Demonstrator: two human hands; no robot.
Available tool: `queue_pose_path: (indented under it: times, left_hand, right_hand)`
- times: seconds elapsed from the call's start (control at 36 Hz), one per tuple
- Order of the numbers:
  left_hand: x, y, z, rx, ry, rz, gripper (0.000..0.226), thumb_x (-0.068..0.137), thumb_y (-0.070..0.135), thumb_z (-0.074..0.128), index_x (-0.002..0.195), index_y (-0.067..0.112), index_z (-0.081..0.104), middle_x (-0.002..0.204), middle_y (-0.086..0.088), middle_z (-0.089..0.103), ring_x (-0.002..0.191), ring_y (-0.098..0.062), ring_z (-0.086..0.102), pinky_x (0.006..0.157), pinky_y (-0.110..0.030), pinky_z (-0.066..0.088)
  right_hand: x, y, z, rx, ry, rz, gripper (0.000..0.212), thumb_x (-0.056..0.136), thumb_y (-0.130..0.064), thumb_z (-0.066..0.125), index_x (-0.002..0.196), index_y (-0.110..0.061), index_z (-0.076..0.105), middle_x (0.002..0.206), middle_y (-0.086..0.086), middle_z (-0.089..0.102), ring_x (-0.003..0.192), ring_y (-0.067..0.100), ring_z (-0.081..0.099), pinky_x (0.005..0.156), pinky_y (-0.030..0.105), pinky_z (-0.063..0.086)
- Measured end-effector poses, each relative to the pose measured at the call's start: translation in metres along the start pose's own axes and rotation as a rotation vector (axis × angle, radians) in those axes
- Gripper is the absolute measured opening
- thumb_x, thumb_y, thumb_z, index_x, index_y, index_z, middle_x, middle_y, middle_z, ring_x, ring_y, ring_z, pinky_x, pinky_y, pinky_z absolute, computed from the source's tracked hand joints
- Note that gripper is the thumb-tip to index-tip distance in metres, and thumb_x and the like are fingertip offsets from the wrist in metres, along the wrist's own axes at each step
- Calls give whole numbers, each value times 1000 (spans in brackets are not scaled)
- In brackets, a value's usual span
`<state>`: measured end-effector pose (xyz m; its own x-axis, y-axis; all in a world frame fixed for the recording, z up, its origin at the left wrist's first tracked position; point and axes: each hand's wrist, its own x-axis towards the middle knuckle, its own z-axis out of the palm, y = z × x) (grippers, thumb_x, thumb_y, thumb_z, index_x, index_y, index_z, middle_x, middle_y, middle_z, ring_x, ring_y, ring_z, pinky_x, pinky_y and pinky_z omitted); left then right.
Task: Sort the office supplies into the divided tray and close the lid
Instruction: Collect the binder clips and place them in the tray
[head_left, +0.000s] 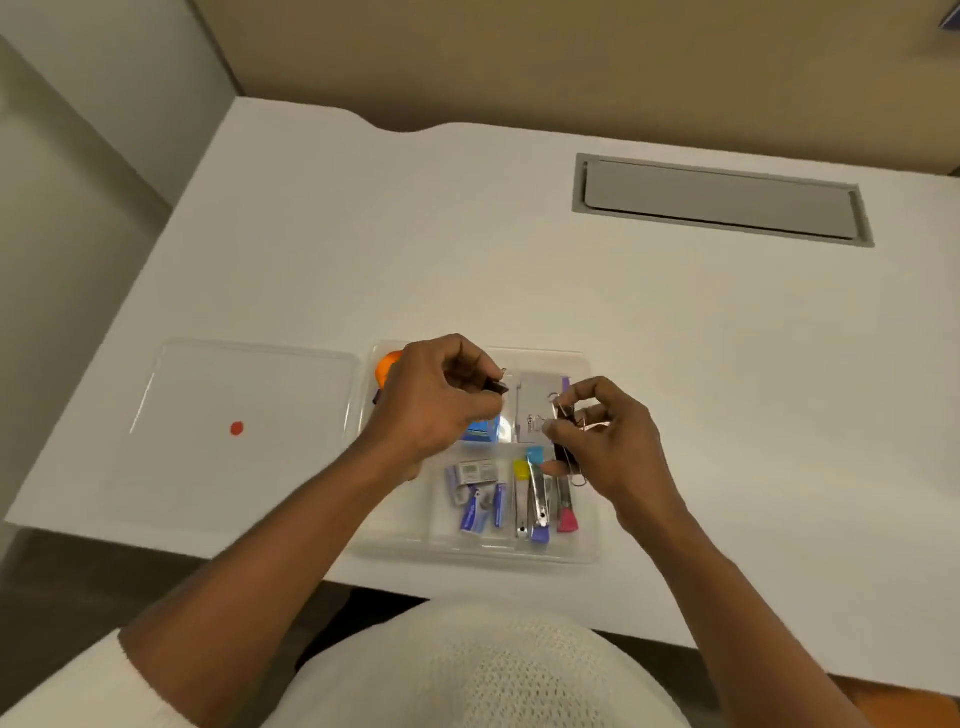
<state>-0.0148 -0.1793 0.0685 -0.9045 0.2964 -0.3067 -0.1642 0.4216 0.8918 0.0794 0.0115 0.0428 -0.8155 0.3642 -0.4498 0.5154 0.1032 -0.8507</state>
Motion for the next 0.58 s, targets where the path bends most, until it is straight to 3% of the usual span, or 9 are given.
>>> queue_pose_path:
  times: [0.14,0.22,0.31,0.36,0.44,0.58]
  left_hand:
    - [-28,-39,-53,145,75,-92,27,72,3,89,84,23,76,84,7,79,80,-10,74,65,-13,57]
    - [-39,-59,-67,193,73,-156,26,73,4,90,87,21,76,83,6,79,78,-12,75,69,-23,61]
    - [-45,-76,-73,256,53,-191,26,76,8,92,91,21,75,83,9,77,77,-8,74,69,-20,58]
    - [-48,-84,-75,299,54,-179,26,77,9,91,94,20,75,83,12,74,78,-5,72,68,-18,55]
    - [-52,-93,-78,372,39,-123,26,80,10,90,96,20,73,86,8,75,78,-6,71,73,-25,61]
    - [-59,-100,-70,508,-11,-26,22,86,11,86,100,21,73,97,2,78,86,-14,74,83,-31,64]
  right_hand:
    - [-11,-9,67,-54,-126,-2,24,82,-11,81,94,-28,70,87,10,66,60,22,78,56,47,66]
    - [-17,-10,103,-93,-179,4,25,83,-10,83,96,-26,68,88,12,69,62,26,79,57,47,67]
    - [-22,-8,131,-140,-217,25,26,85,-12,85,101,-23,67,87,11,67,64,23,79,57,45,67]
    - [-25,-6,144,-177,-212,31,26,87,-14,84,104,-21,66,82,6,66,63,20,79,58,46,67]
    - [-29,-4,155,-271,-180,16,26,89,-17,82,109,-21,65,84,-2,68,63,17,78,57,40,67]
    - [-37,-1,165,-377,-159,-3,26,96,-20,75,121,-19,68,102,5,77,73,18,80,69,41,68]
